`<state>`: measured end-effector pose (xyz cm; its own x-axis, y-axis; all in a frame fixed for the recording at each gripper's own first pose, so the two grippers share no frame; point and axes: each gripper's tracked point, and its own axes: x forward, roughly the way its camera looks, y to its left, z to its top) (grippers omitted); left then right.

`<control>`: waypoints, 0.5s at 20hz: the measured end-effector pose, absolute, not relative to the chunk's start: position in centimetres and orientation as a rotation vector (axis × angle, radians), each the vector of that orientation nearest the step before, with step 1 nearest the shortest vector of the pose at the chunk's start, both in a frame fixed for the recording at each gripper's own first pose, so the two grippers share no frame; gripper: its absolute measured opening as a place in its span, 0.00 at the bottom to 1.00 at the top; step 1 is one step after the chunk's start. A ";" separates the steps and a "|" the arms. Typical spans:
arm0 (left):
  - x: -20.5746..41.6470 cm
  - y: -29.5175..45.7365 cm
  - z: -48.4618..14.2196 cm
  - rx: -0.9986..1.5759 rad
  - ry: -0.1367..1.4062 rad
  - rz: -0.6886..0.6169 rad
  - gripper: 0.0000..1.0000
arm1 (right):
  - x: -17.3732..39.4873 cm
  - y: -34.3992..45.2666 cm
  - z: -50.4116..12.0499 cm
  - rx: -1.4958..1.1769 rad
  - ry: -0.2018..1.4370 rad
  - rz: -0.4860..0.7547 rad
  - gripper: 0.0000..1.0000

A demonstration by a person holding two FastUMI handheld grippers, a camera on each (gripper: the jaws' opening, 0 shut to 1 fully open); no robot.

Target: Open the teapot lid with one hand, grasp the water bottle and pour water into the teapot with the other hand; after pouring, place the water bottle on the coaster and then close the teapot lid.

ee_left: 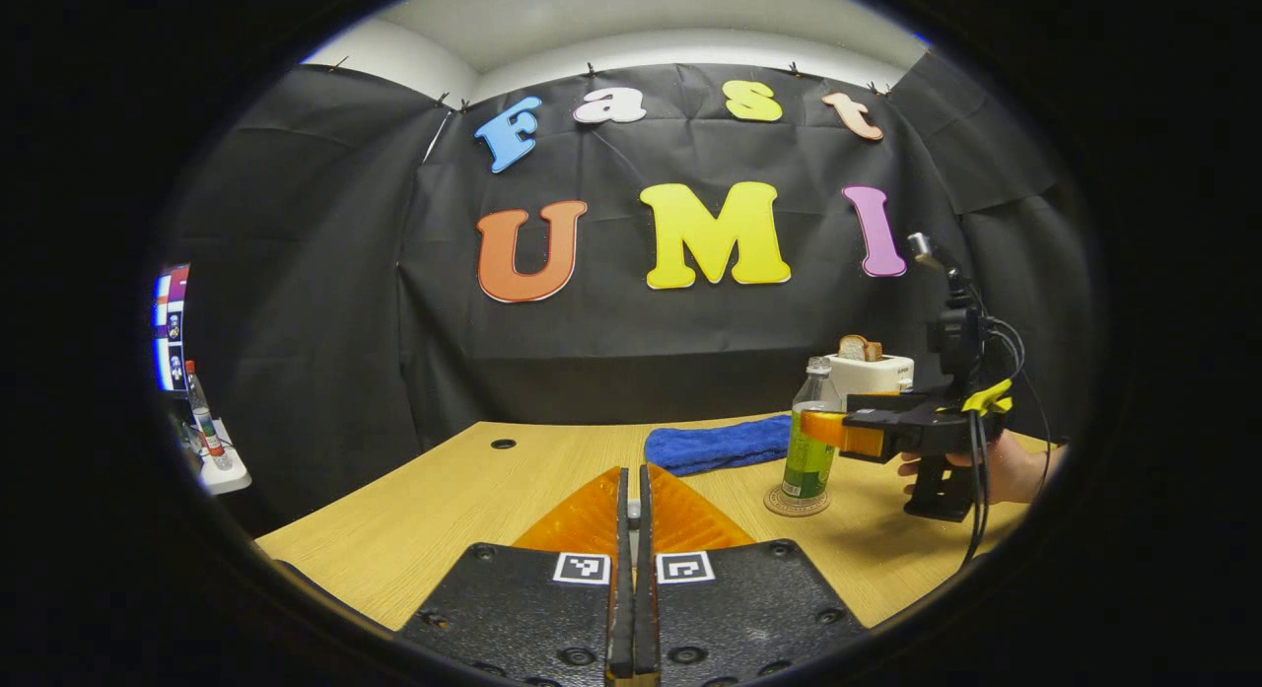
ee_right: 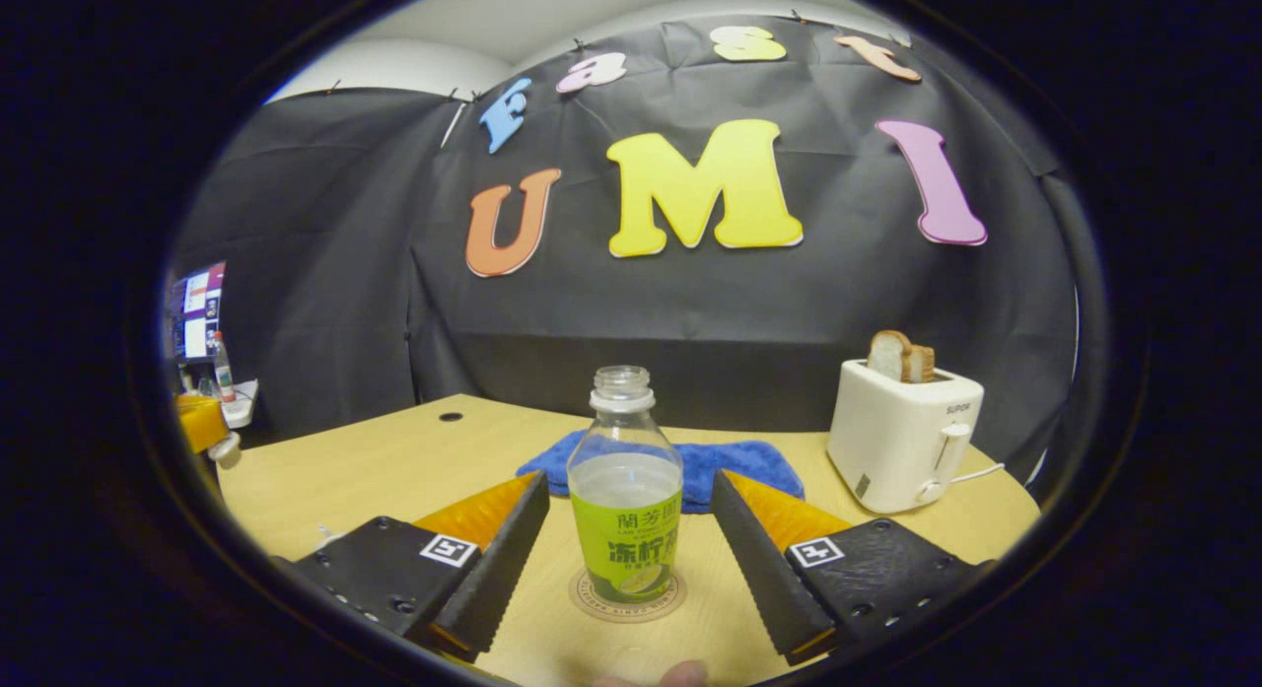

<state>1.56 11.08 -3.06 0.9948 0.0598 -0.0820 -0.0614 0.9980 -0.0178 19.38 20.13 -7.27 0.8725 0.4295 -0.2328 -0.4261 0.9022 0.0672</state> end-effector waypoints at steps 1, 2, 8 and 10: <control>1.6 11.0 -3.1 -0.021 0.078 0.062 0.03 | 18.6 19.4 -6.6 0.016 0.228 0.440 0.99; 1.7 10.6 -3.0 -0.023 0.073 0.061 0.03 | 17.8 18.6 -6.1 0.018 0.214 0.432 0.99; 2.6 8.9 -4.1 -0.039 0.091 0.051 0.03 | 13.4 12.5 -3.4 -0.033 0.108 0.347 0.98; 2.9 8.4 -4.3 -0.034 0.093 0.047 0.03 | 11.9 11.1 -3.0 -0.045 0.086 0.324 0.98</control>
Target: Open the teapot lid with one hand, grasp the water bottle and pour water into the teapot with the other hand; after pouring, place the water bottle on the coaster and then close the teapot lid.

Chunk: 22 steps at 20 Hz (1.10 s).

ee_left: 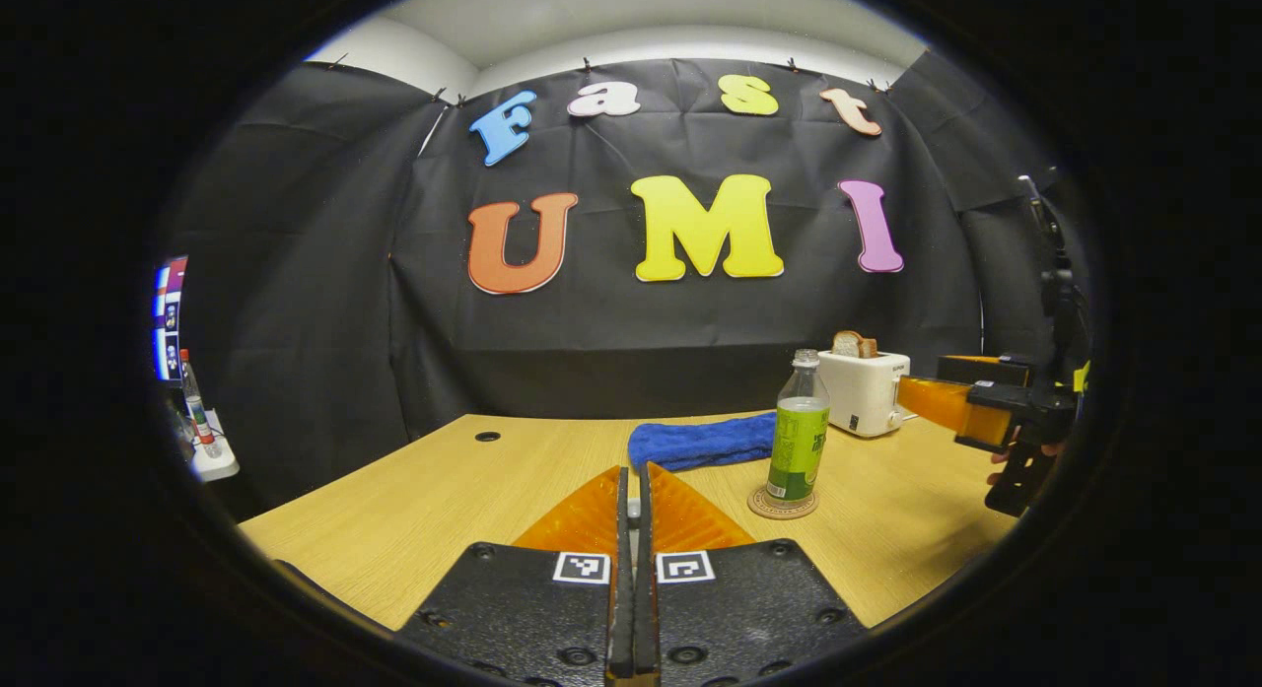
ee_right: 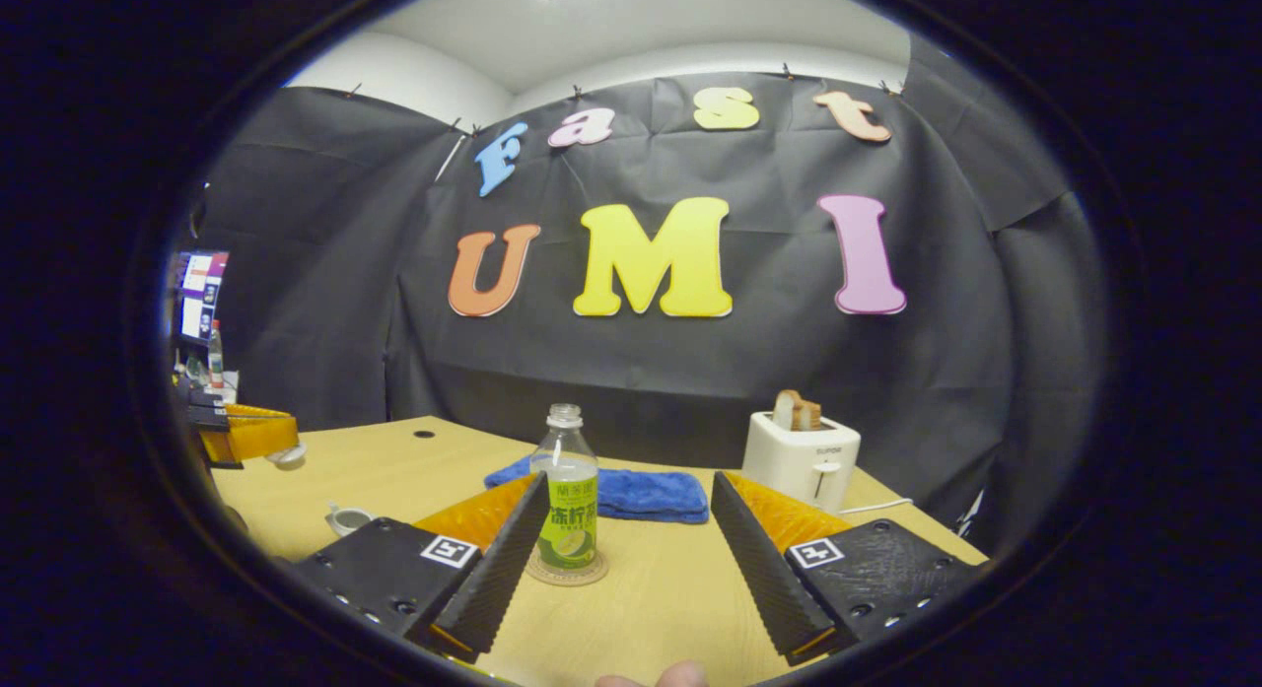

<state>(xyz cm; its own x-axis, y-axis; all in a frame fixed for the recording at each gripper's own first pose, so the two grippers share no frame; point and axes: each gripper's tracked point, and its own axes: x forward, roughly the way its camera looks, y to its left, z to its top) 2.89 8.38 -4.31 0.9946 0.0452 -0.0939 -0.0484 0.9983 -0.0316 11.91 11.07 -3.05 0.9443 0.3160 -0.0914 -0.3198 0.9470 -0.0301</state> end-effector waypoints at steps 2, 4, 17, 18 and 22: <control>3.1 8.0 -4.5 -0.025 0.093 0.045 0.03 | 10.6 10.0 -2.8 -0.051 0.068 0.309 0.98; 3.6 7.4 -4.5 -0.023 0.088 0.040 0.03 | 9.4 9.2 -2.8 -0.059 0.056 0.293 0.98; 6.3 6.6 -10.5 -0.013 0.184 0.053 0.03 | 7.3 6.2 -5.6 -0.042 0.101 0.261 0.95; 6.4 6.6 -10.7 -0.017 0.188 0.052 0.03 | 7.3 6.1 -5.8 -0.040 0.105 0.258 0.95; 6.7 6.9 -11.4 -0.022 0.196 0.056 0.03 | 7.7 5.9 -6.8 -0.035 0.129 0.253 0.98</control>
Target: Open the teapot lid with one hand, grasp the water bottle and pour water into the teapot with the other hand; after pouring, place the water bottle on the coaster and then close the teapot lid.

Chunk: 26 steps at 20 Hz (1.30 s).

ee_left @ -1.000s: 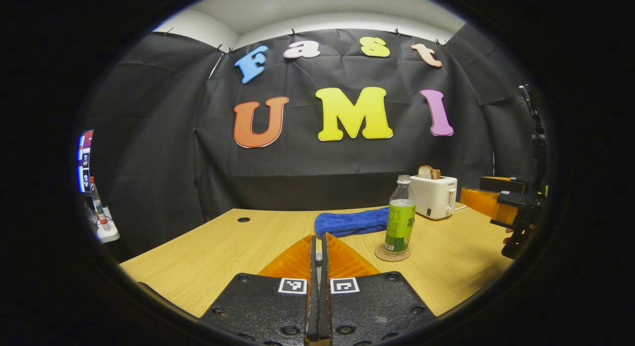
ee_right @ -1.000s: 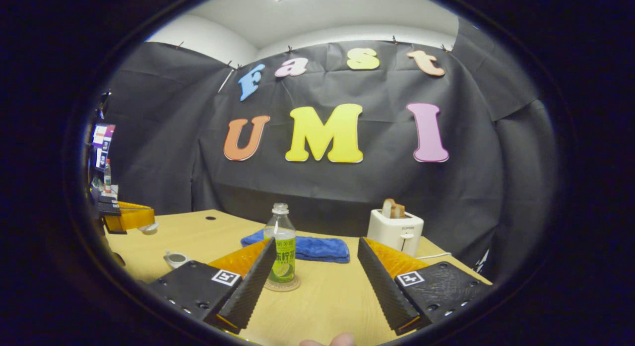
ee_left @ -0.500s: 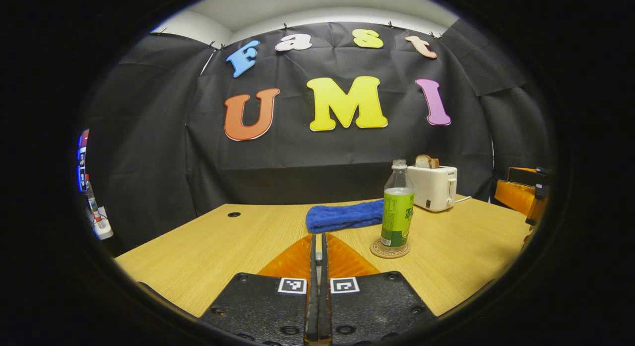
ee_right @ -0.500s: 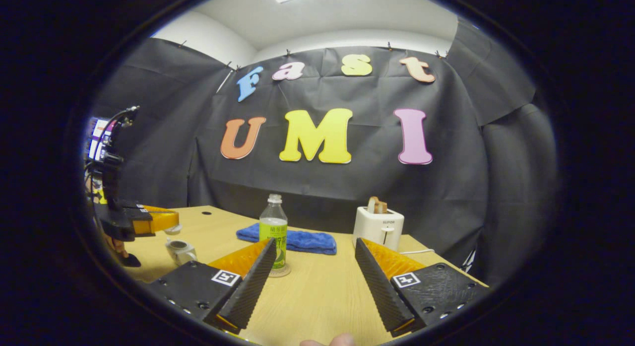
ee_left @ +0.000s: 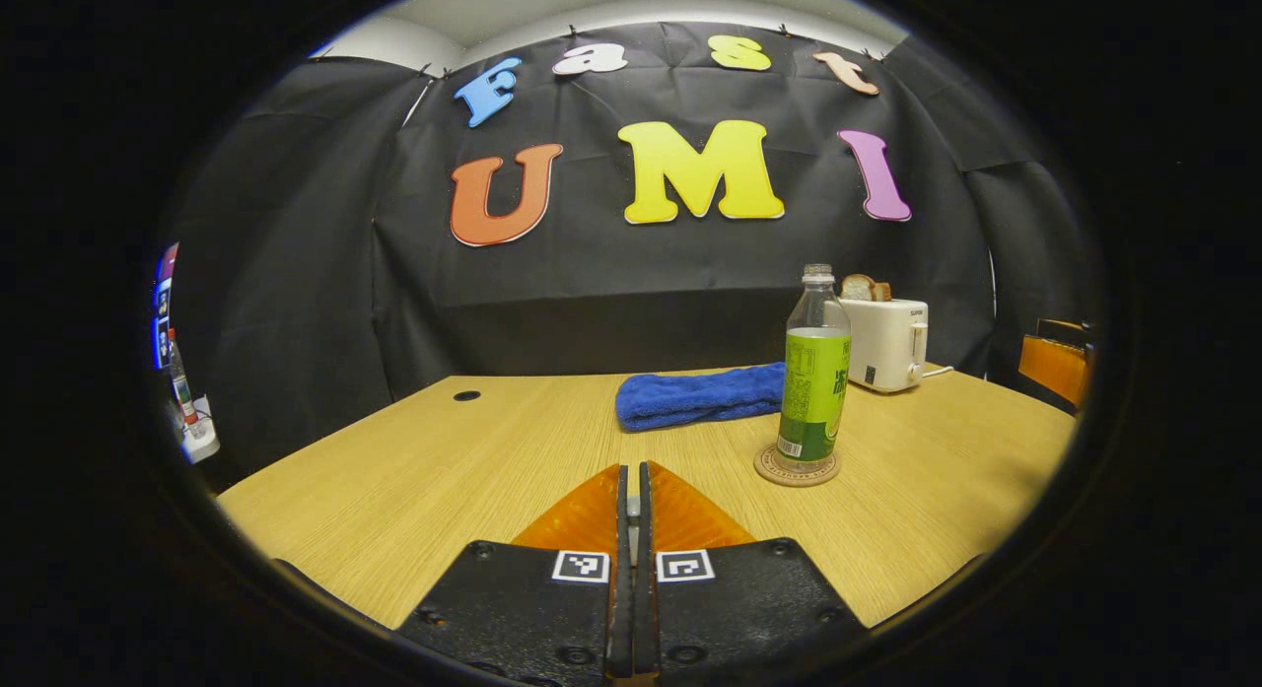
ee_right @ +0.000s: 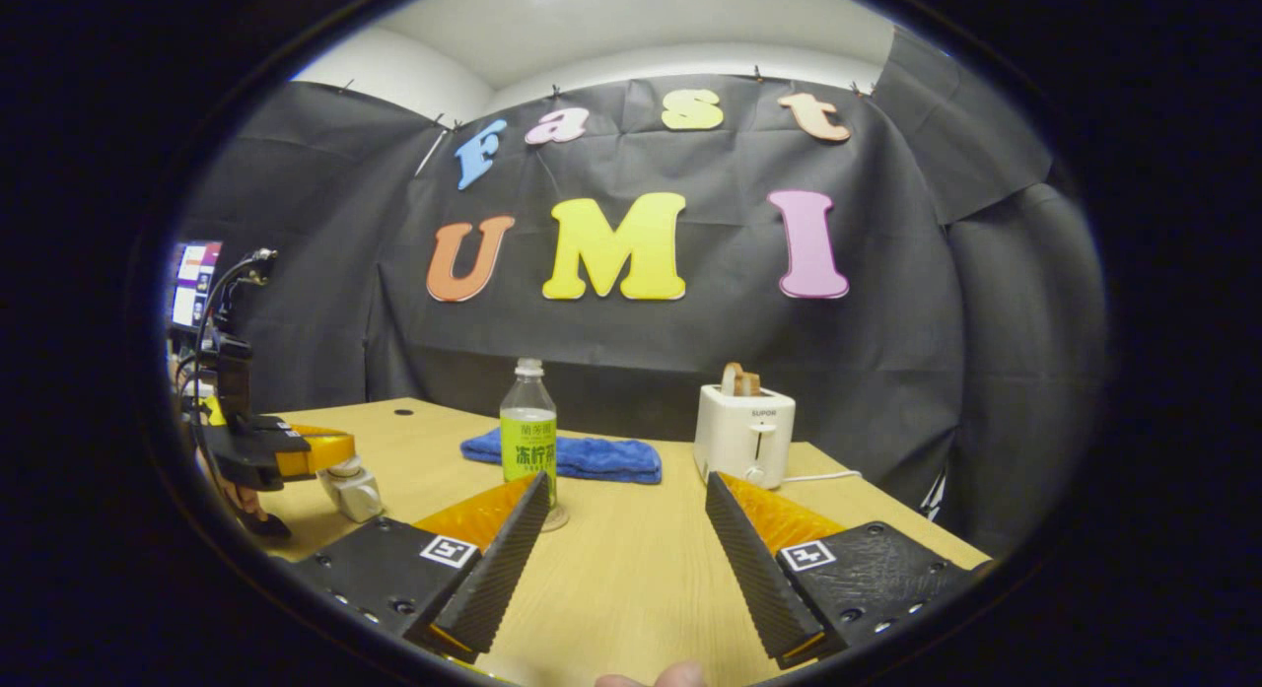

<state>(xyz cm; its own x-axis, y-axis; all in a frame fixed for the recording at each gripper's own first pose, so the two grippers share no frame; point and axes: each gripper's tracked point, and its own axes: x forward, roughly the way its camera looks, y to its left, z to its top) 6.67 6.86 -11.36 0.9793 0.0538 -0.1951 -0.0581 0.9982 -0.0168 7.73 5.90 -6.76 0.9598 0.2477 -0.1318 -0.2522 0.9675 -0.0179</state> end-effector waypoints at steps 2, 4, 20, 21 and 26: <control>6.8 6.8 -11.4 -0.022 0.194 0.056 0.03 | 7.8 5.8 -6.9 -0.035 0.132 0.251 0.98; 6.8 6.7 -11.5 -0.022 0.195 0.056 0.03 | 7.8 5.8 -7.1 -0.032 0.135 0.252 0.98; 5.8 6.9 -9.5 -0.014 0.161 0.095 0.64 | 7.2 5.8 -7.3 0.003 0.144 0.254 0.95; 5.5 6.8 -8.5 -0.015 0.142 0.098 0.81 | 7.1 5.7 -7.1 0.011 0.143 0.246 0.95; 2.7 5.6 -2.5 0.002 0.033 0.102 0.96 | 6.2 5.2 -4.7 0.027 0.093 0.215 0.96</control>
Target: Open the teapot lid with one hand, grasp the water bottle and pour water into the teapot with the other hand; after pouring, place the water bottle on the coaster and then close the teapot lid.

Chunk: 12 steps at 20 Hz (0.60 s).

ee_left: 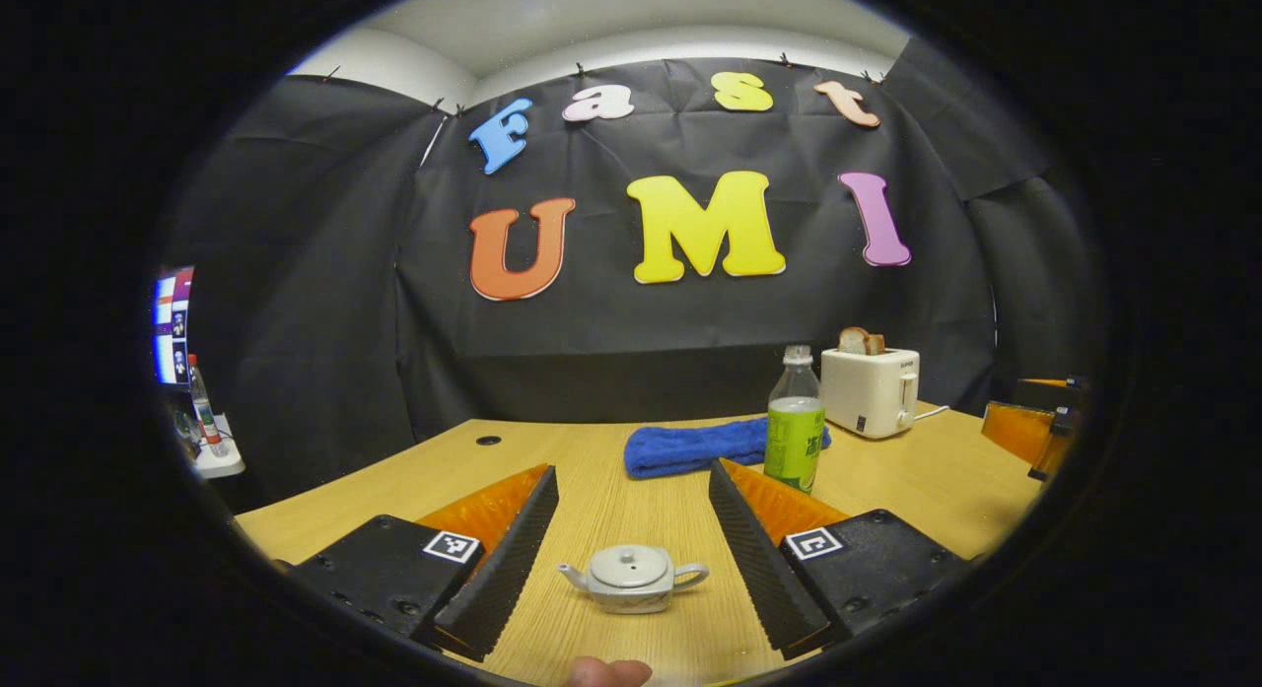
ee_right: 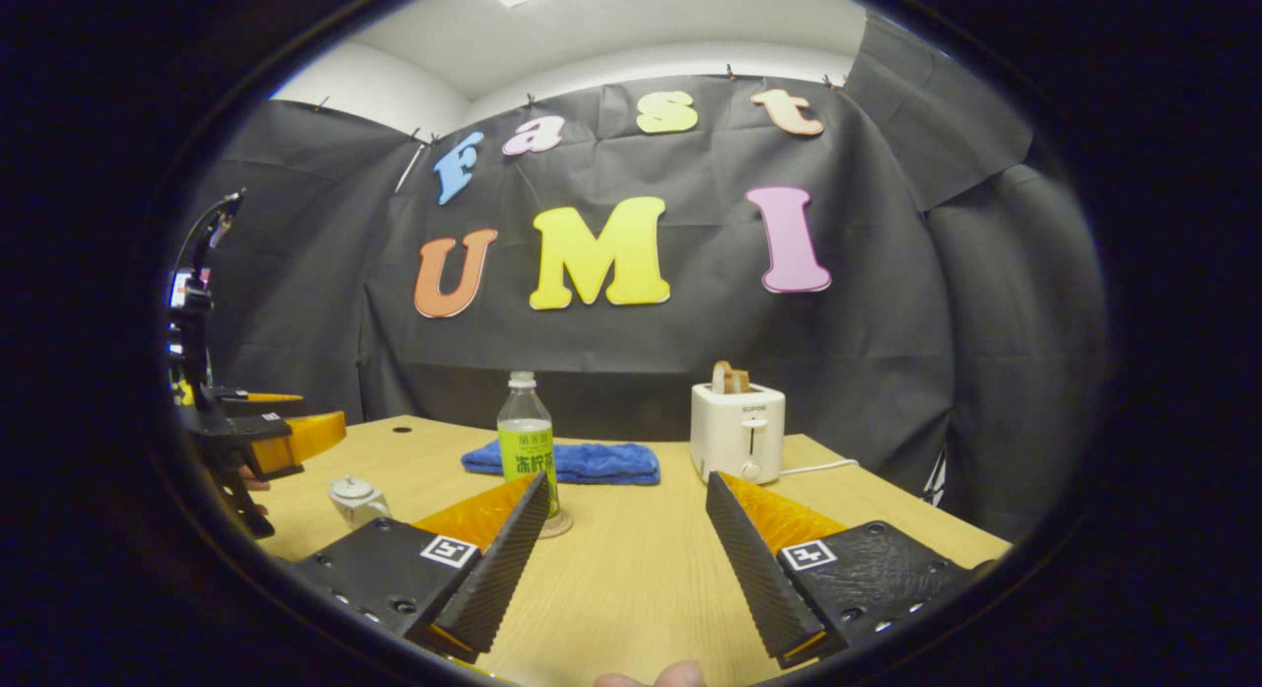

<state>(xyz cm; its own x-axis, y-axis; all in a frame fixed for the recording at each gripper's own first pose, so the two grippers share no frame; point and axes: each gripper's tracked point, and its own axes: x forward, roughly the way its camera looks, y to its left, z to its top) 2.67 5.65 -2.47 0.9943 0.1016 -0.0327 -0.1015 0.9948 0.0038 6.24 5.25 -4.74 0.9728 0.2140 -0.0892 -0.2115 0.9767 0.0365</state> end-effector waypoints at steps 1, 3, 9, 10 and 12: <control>2.0 5.4 -1.6 0.005 0.017 0.104 0.96 | 5.8 5.2 -4.1 0.022 0.080 0.213 0.96; 0.6 4.5 -0.6 -0.005 0.006 0.099 0.96 | 4.8 5.0 -3.1 0.009 0.063 0.207 0.96; -2.2 2.6 0.6 0.001 -0.010 0.076 0.96 | 1.9 2.2 -0.7 -0.041 -0.005 0.118 0.95; -2.7 3.1 0.5 0.002 -0.010 0.088 0.96 | 1.6 1.9 -0.7 -0.040 -0.007 0.102 0.95; -2.8 3.7 0.1 -0.002 -0.008 0.107 0.99 | 1.2 2.2 -0.9 -0.037 0.000 0.089 0.95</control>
<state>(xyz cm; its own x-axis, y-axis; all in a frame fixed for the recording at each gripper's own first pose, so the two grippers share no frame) -2.78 3.66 0.12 0.9942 0.1073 0.0081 -0.1073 0.9942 -0.0023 1.18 2.21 -0.89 0.9960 0.0892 -0.0014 -0.0892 0.9953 -0.0367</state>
